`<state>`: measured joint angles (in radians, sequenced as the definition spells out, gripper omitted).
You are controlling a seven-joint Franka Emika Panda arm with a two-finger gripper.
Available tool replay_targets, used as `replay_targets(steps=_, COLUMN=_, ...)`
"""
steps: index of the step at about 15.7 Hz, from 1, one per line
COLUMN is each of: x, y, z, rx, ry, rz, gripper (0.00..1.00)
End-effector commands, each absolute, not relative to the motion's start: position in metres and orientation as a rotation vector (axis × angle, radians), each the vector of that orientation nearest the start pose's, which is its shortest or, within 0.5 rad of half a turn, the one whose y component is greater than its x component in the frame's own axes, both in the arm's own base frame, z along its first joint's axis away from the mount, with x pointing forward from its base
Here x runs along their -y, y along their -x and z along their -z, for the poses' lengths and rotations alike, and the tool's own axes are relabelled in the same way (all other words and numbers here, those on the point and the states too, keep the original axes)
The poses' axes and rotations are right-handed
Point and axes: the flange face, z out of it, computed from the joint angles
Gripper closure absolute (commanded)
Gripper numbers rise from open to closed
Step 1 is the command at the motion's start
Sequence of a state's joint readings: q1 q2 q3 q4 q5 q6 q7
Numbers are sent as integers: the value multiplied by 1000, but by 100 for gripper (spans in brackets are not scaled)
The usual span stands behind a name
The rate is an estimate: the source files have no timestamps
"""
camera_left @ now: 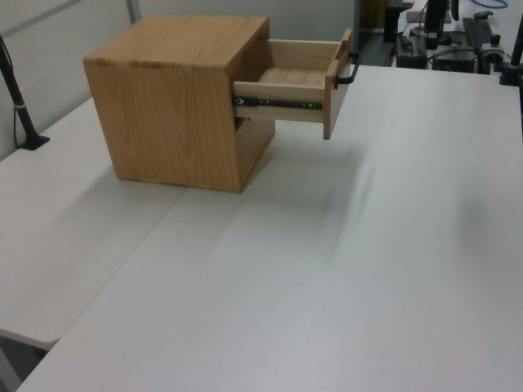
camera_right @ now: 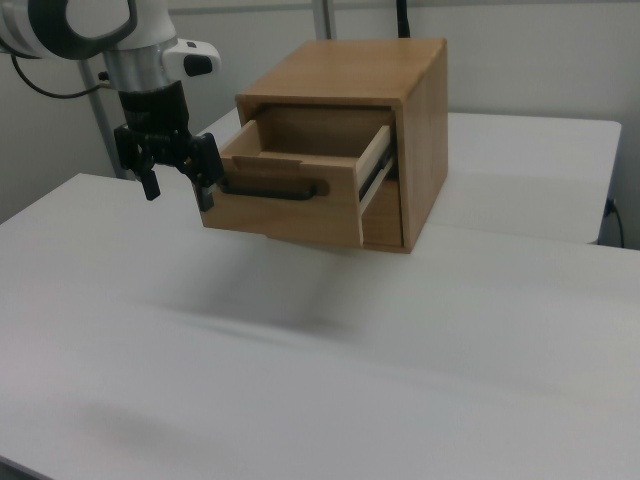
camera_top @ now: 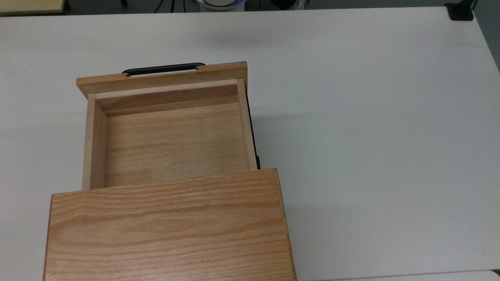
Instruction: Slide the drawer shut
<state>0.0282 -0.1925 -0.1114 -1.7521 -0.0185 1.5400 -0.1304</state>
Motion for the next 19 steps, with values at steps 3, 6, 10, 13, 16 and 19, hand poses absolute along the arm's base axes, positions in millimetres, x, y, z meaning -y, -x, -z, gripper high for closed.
replay_targets(steps=3, x=45, y=-490, z=-629, rx=160, ry=3135, rz=-140, gripper=0)
replay_targets(steps=6, x=45, y=-497, z=-626, rx=140, ry=3134, rz=-149, gripper=0)
replay_targets(steps=10, x=45, y=-501, z=-621, rx=145, ry=3134, rz=-152, gripper=24)
replay_targets(steps=13, x=44, y=-512, z=-615, rx=203, ry=3139, rz=-154, gripper=63)
replay_targets(steps=16, x=37, y=-531, z=-609, rx=262, ry=3127, rz=-156, gripper=75)
replay_targets(steps=19, x=33, y=-558, z=-601, rx=266, ry=3115, rz=-133, gripper=76)
